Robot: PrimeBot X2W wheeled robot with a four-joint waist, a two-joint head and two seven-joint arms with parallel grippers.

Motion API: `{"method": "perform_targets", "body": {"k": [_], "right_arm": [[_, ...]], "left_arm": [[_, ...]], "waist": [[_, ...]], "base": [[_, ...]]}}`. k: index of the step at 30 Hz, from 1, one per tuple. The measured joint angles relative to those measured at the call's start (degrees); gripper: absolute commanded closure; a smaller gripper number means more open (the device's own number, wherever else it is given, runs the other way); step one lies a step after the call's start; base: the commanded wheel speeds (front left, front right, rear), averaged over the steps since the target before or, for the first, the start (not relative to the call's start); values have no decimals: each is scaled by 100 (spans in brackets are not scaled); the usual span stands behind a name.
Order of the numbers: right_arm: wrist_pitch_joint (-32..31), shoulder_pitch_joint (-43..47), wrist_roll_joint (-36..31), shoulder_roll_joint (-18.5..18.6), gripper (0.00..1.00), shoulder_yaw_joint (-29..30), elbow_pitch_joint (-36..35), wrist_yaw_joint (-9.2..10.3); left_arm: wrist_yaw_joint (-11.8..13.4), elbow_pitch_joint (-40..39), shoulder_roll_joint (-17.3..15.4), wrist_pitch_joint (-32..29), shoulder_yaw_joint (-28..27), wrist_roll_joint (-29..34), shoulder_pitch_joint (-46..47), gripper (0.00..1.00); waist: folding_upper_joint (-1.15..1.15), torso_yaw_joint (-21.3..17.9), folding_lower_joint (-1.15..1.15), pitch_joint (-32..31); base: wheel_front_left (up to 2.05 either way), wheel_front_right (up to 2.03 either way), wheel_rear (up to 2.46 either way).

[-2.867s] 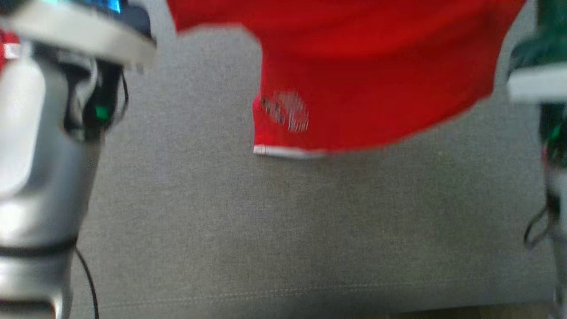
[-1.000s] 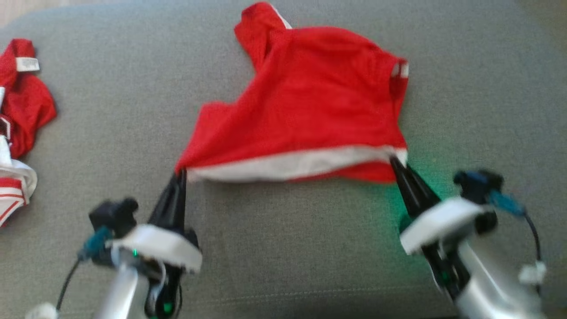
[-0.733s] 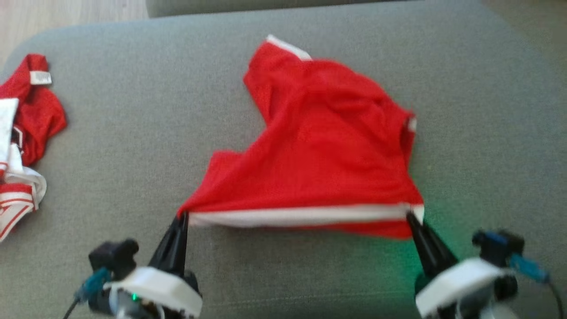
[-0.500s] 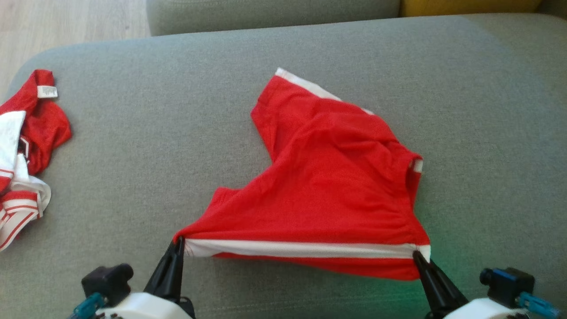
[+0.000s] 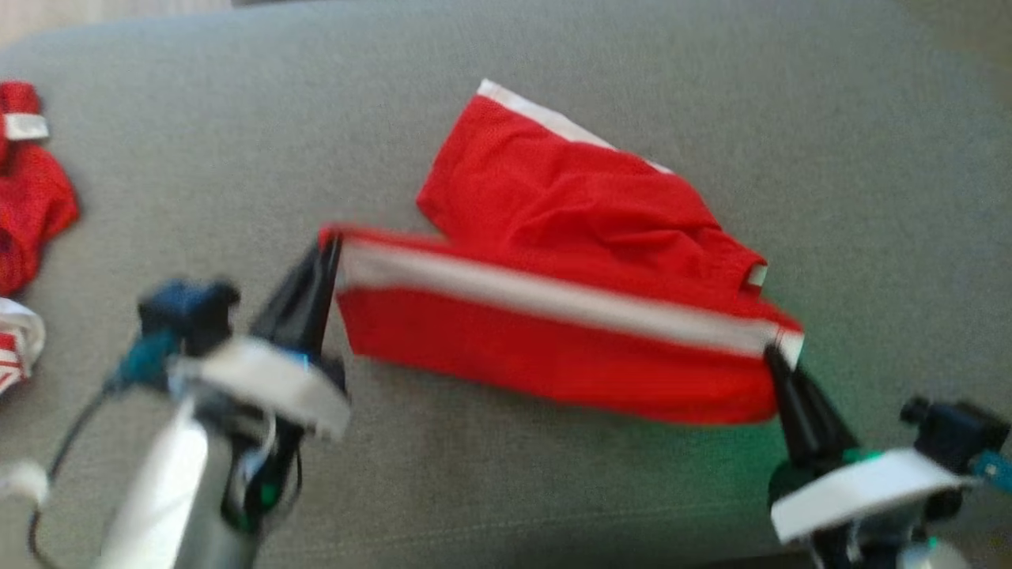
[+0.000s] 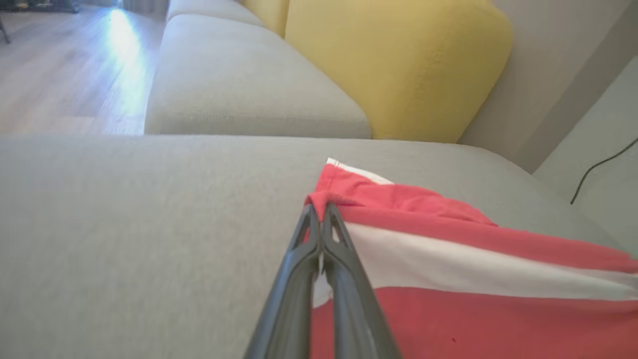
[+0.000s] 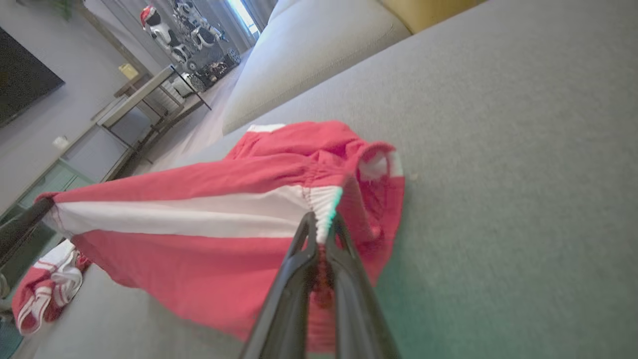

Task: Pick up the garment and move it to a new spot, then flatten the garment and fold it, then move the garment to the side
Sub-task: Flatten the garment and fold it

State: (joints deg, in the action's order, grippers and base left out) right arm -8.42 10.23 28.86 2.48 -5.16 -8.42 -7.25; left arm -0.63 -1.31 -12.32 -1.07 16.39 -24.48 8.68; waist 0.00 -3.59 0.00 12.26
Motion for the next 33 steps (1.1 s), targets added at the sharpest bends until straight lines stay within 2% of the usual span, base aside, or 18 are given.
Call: {"method": "perform_targets", "body": {"k": [5, 14, 16, 19, 27, 29, 30, 31, 32, 33], "right_arm": [[338, -657, 142, 1, 100, 52, 281, 0], [962, -1740, 494, 9, 100, -110, 1105, 0], [1133, -1963, 604, 8, 100, -278, 1325, 0], [1308, -2148, 709, 10, 100, -402, 1510, 0], [1584, -2532, 797, 13, 100, -619, 1848, 0], [1608, -2611, 786, 12, 59, -681, 1950, 0], [1631, -2638, 787, 12, 13, -709, 1983, 0], [1671, -2649, 786, 12, 0, -736, 2002, 0], [1684, -2655, 755, 12, 0, -757, 2031, 0], [1703, -2655, 723, 13, 0, -775, 2049, 0]], "left_arm": [[-208, 545, 12, -185, 136, 78, 1189, 100], [-448, 2463, 354, -253, 296, 76, 3170, 100], [-511, 3203, 459, -130, 334, 69, 3643, 100], [-548, 3857, 546, 77, 341, 69, 4003, 100], [-627, 5101, 732, 614, 405, 9, 4902, 100], [-648, 5338, 743, 779, 470, -25, 5053, 100], [-650, 5433, 759, 831, 493, -109, 5099, 65], [-650, 5565, 773, 831, 535, -159, 5142, 44], [-652, 5669, 787, 875, 554, -197, 5157, 0], [-650, 5749, 802, 927, 582, -253, 5156, 0]], "waist": [[0, -110, 0, 389], [0, -476, 0, 1083], [0, -606, 0, 1229], [0, -734, 0, 1343], [0, -949, 0, 1567], [0, -995, 0, 1597], [0, -1013, 0, 1609], [0, -1029, 0, 1615], [0, -1044, 0, 1617], [0, -1054, 0, 1618]], "base": [[0, 0, 0], [0, 0, 0], [0, 0, 0], [0, 0, 0], [0, 0, 0], [0, 0, 0], [0, 0, 0], [0, 0, 0], [0, 0, 0], [0, 0, 0]]}}
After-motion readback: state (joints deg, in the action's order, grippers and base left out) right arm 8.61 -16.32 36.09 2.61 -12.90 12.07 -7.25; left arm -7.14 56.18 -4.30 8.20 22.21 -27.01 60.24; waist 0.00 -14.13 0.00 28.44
